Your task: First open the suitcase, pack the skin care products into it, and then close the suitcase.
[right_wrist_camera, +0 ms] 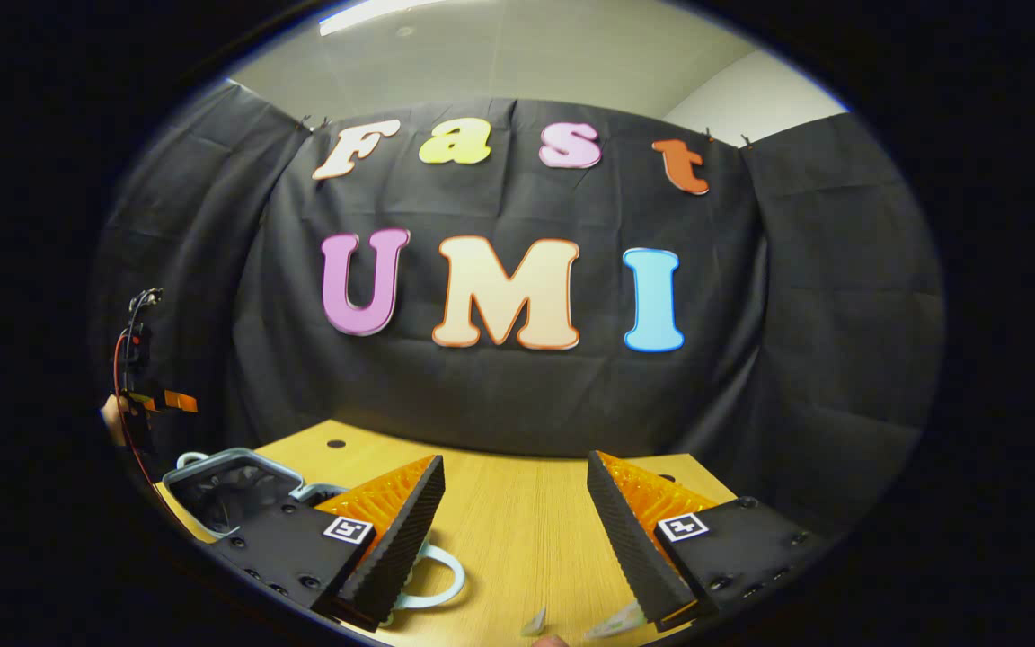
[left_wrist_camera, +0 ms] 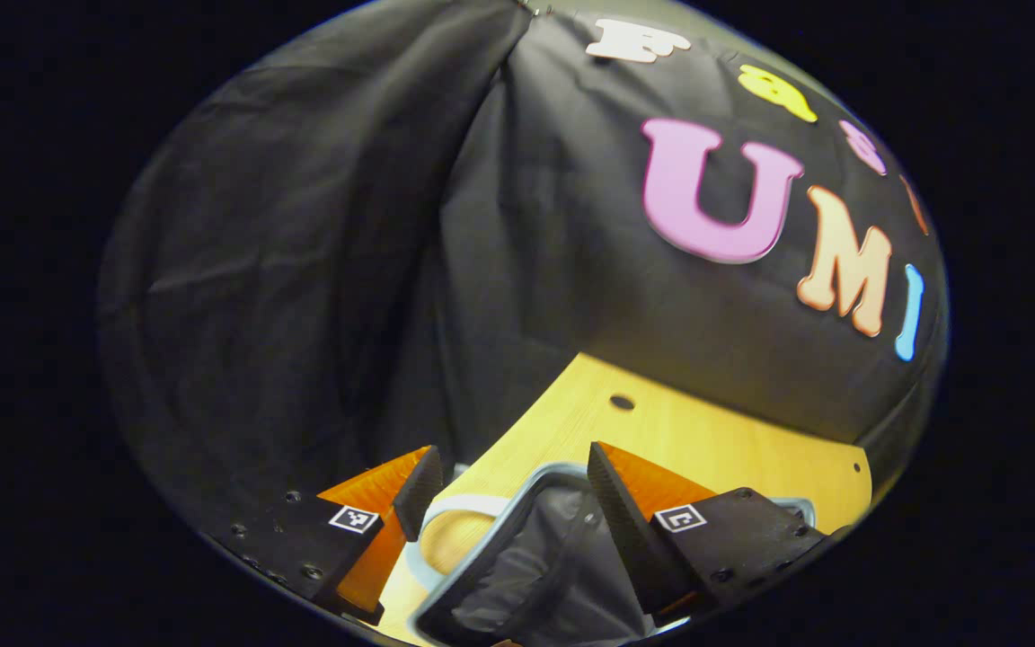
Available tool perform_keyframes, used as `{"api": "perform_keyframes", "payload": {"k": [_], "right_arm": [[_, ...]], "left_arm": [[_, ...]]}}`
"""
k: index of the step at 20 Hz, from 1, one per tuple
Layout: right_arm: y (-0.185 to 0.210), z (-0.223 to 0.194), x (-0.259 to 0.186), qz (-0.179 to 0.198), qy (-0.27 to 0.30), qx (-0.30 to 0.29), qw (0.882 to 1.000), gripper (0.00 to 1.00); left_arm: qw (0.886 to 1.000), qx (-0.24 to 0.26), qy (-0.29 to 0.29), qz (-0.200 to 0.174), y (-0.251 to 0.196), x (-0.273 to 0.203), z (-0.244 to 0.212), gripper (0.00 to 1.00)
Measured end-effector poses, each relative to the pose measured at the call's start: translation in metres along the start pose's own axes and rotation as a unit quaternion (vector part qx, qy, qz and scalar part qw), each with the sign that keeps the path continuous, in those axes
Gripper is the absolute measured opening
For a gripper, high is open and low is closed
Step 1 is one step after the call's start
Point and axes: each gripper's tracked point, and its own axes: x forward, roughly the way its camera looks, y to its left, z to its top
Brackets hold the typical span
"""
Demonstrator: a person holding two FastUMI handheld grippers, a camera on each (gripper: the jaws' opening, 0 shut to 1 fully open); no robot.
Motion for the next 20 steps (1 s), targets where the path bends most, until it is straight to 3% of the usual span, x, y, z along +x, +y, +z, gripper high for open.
{"api": "perform_keyframes", "payload": {"k": [3, 9, 20], "right_arm": [[-0.031, 0.009, 0.002, -0.014, -0.021, 0.005, 1.000, 0.99], [-0.086, 0.012, 0.000, -0.021, -0.033, 0.048, 0.998, 0.99], [-0.149, 0.003, -0.014, -0.009, -0.025, 0.042, 0.999, 0.98]], "left_arm": [[0.994, 0.022, -0.104, -0.013, -0.036, -0.045, 0.048, 0.94], [0.986, 0.037, -0.146, -0.065, -0.089, -0.127, 0.061, 0.94], [0.967, 0.097, -0.107, -0.212, -0.285, -0.207, -0.006, 0.94]]}}
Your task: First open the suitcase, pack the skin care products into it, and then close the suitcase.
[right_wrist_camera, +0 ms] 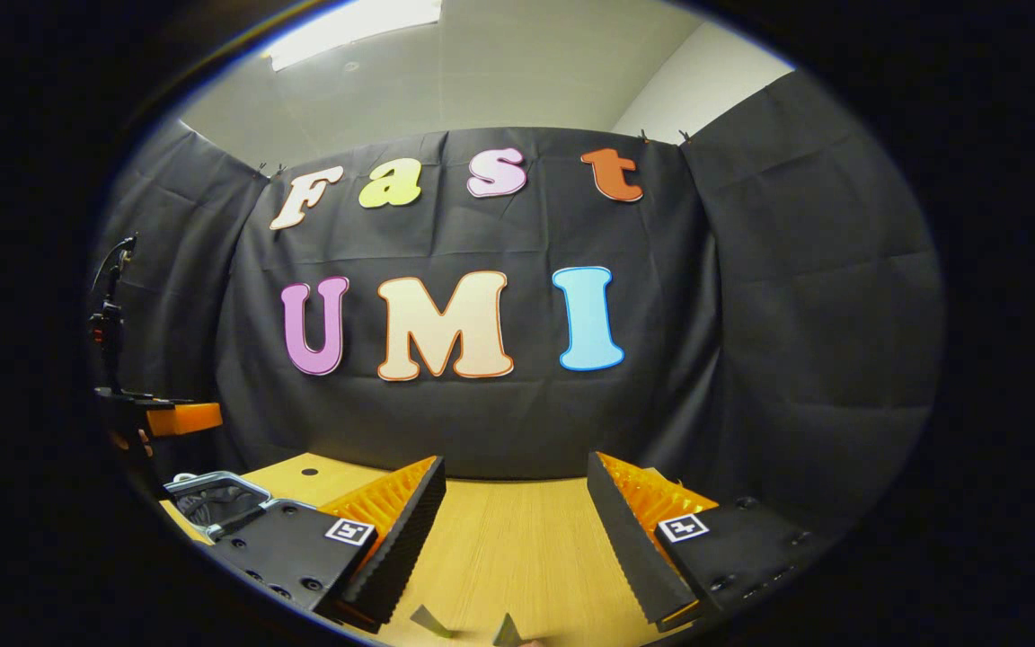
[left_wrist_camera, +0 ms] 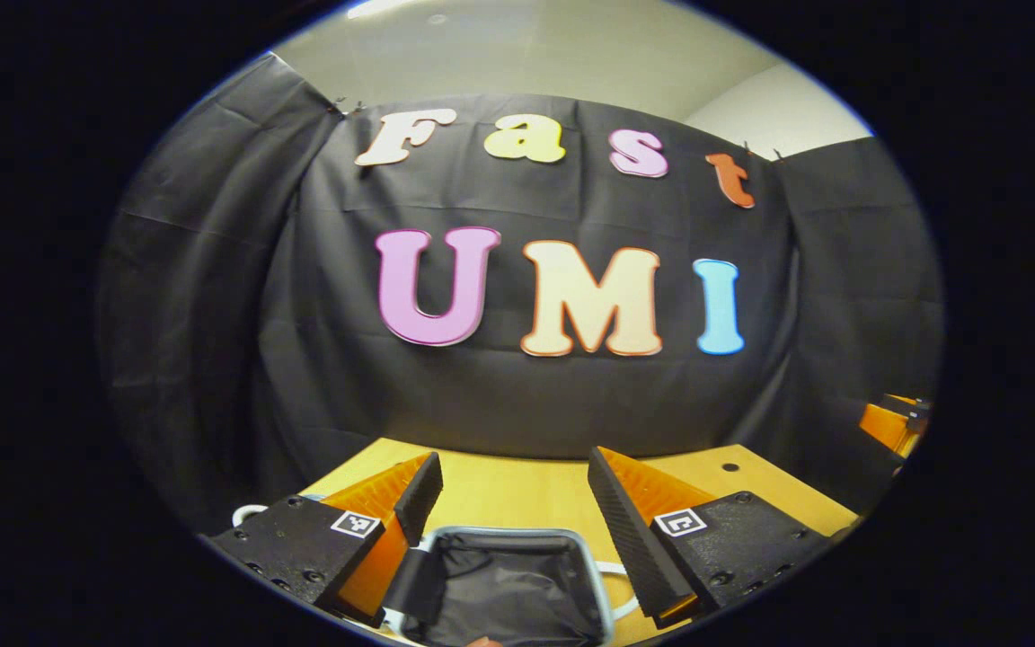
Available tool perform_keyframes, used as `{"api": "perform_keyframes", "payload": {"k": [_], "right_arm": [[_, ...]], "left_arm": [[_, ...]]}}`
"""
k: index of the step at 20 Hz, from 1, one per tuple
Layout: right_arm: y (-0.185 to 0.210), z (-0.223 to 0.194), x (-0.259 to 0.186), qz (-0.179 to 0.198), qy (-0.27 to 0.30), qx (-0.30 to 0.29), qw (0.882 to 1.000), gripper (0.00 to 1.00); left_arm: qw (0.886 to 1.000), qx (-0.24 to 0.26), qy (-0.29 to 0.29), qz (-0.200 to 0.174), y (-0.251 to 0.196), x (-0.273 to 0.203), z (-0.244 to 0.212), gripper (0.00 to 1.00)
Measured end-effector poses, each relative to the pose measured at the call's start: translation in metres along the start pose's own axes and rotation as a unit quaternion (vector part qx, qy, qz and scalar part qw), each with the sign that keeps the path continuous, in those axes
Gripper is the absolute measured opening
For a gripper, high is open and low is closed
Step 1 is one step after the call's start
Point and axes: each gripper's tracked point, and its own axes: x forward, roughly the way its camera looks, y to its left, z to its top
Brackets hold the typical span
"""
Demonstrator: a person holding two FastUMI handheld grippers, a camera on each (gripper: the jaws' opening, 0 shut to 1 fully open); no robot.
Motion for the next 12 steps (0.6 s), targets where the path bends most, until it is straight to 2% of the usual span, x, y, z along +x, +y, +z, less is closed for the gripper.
{"api": "perform_keyframes", "payload": {"k": [7, 12], "right_arm": [[-0.022, -0.016, -0.012, 0.030, 0.019, 0.006, 0.999, 0.98], [-0.039, -0.029, -0.024, 0.042, 0.032, -0.006, 0.999, 0.98]], "left_arm": [[0.998, -0.008, 0.041, -0.057, -0.094, -0.017, -0.046, 0.95], [0.988, -0.008, 0.092, -0.122, -0.165, -0.032, -0.106, 0.95]]}}
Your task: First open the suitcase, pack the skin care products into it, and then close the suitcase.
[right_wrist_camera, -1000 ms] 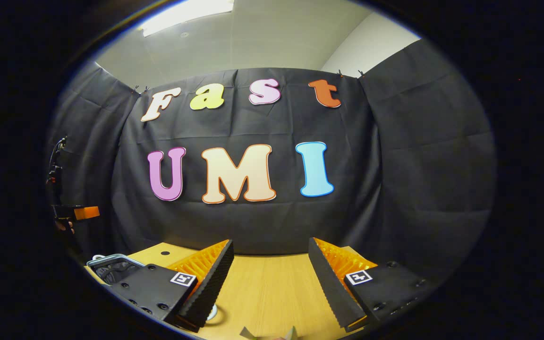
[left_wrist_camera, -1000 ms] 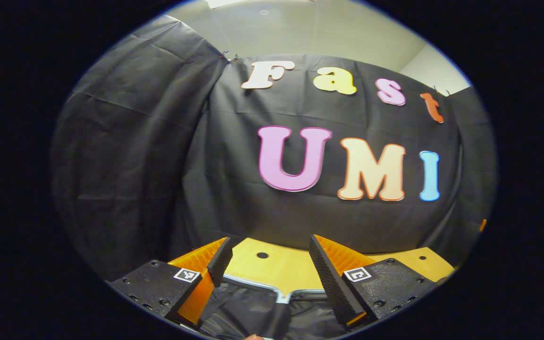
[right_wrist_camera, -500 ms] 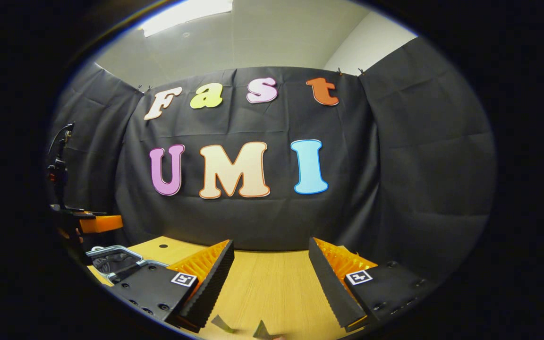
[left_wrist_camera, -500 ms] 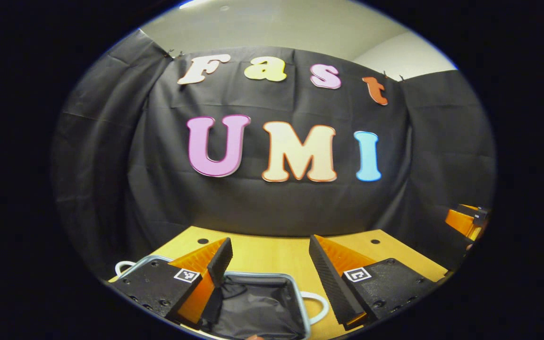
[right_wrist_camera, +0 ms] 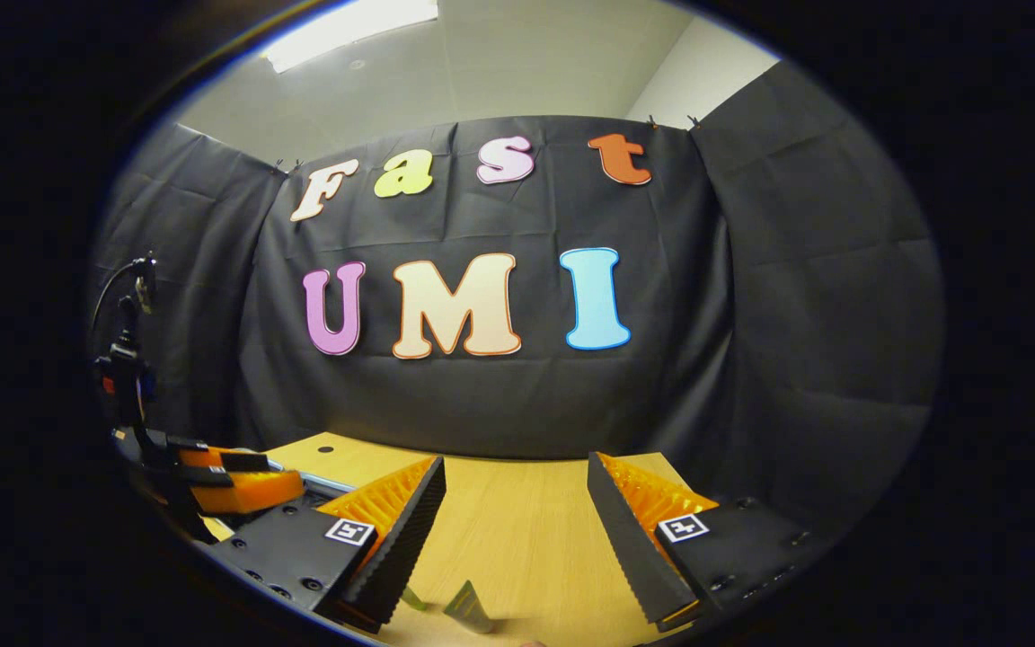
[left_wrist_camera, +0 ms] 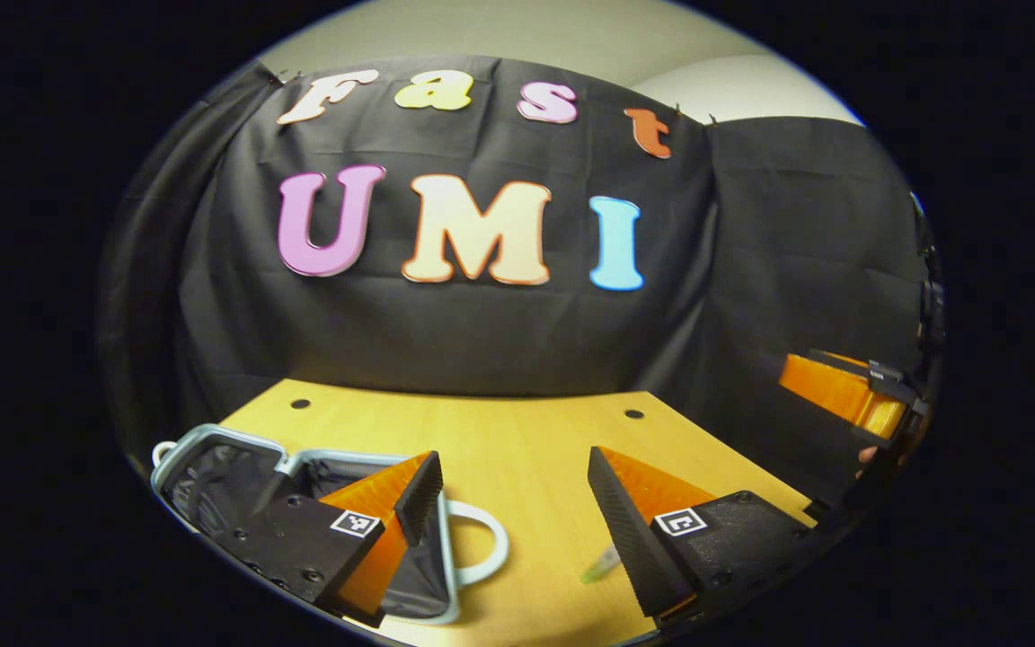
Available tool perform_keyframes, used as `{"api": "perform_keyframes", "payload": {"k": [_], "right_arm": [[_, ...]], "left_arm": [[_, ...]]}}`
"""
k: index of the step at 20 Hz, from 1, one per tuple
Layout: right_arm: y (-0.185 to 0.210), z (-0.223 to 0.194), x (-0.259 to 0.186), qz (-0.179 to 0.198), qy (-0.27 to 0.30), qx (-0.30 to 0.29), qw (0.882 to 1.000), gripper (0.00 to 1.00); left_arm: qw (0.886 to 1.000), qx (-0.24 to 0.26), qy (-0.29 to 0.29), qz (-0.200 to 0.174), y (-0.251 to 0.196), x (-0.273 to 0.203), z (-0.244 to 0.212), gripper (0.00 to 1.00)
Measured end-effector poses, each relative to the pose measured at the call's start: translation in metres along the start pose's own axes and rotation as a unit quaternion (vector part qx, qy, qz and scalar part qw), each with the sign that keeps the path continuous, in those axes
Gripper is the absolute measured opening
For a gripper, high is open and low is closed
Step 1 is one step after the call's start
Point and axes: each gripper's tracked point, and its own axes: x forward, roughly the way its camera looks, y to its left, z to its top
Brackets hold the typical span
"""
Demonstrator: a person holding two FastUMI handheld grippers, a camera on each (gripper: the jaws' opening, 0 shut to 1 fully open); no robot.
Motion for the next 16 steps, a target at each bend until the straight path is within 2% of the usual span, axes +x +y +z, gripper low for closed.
{"api": "perform_keyframes", "payload": {"k": [6, 10, 11, 13, 16], "right_arm": [[-0.023, -0.016, -0.009, -0.012, 0.016, -0.022, 1.000, 0.98], [-0.032, -0.041, -0.009, -0.020, 0.046, -0.028, 0.998, 0.98], [-0.032, -0.043, -0.010, -0.021, 0.048, -0.024, 0.998, 0.98], [-0.034, -0.049, -0.010, -0.023, 0.056, -0.024, 0.998, 0.98], [-0.035, -0.054, -0.012, -0.020, 0.061, -0.038, 0.997, 0.99]], "left_arm": [[0.997, 0.009, 0.050, -0.056, -0.050, 0.015, -0.064, 0.94], [0.994, -0.003, 0.084, -0.076, -0.062, 0.022, -0.104, 0.93], [0.992, -0.013, 0.095, -0.081, -0.065, 0.024, -0.113, 0.91], [0.990, -0.025, 0.113, -0.086, -0.071, 0.027, -0.131, 0.80], [0.987, -0.023, 0.134, -0.084, -0.071, 0.036, -0.153, 0.70]]}}
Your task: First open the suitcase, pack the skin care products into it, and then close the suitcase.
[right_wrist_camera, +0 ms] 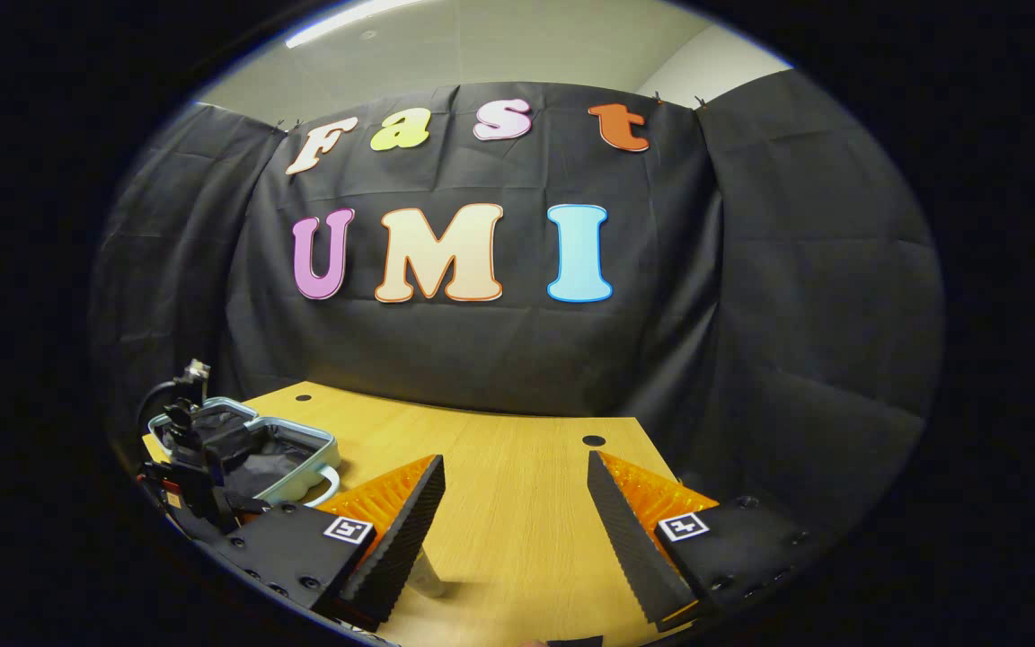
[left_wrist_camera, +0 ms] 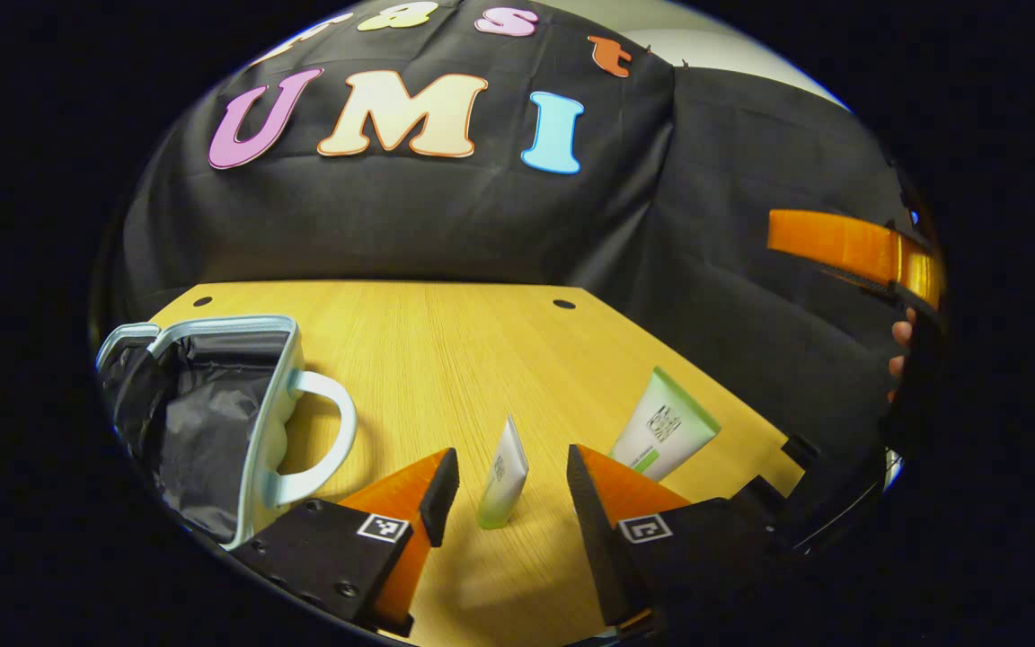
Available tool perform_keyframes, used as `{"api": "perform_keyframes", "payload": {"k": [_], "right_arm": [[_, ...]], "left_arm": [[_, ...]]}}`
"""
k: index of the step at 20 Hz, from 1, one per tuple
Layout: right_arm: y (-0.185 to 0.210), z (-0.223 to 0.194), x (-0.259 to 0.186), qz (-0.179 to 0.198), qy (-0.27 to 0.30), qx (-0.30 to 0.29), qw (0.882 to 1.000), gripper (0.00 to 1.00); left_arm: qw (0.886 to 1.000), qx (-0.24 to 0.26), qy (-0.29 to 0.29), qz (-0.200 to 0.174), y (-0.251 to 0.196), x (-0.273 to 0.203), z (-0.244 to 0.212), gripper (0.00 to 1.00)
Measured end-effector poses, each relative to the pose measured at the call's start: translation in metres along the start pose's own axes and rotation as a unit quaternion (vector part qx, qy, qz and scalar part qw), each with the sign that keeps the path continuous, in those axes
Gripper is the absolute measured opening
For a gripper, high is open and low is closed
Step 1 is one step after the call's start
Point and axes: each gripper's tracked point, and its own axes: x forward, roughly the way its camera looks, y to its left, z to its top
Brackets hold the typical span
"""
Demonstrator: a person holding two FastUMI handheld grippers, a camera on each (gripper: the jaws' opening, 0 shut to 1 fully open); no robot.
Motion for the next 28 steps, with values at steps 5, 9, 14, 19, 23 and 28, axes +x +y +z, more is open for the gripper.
{"api": "perform_keyframes", "payload": {"k": [5, 9, 14, 19, 23, 28], "right_arm": [[0.005, -0.017, -0.002, 0.009, 0.016, 0.010, 1.000, 0.99], [0.030, -0.033, -0.003, 0.043, 0.027, 0.015, 0.999, 0.99], [0.074, -0.066, -0.003, 0.096, 0.051, -0.001, 0.994, 0.99], [0.092, -0.104, 0.004, 0.117, 0.077, -0.016, 0.990, 0.99], [0.098, -0.157, 0.008, 0.126, 0.130, -0.015, 0.983, 0.98], [0.097, -0.202, 0.024, 0.114, 0.180, -0.009, 0.977, 0.70]], "left_arm": [[0.999, -0.001, 0.035, 0.007, 0.003, 0.015, -0.020, 0.29], [0.998, -0.023, 0.058, 0.002, 0.004, 0.010, -0.020, 0.11], [0.998, -0.010, 0.051, 0.029, 0.019, -0.023, 0.007, 0.11], [0.997, -0.019, 0.042, 0.062, 0.033, -0.074, 0.032, 0.11], [0.996, -0.034, 0.025, 0.083, 0.040, -0.113, 0.053, 0.11], [0.991, -0.034, 0.015, 0.131, 0.061, -0.156, 0.064, 0.11]]}}
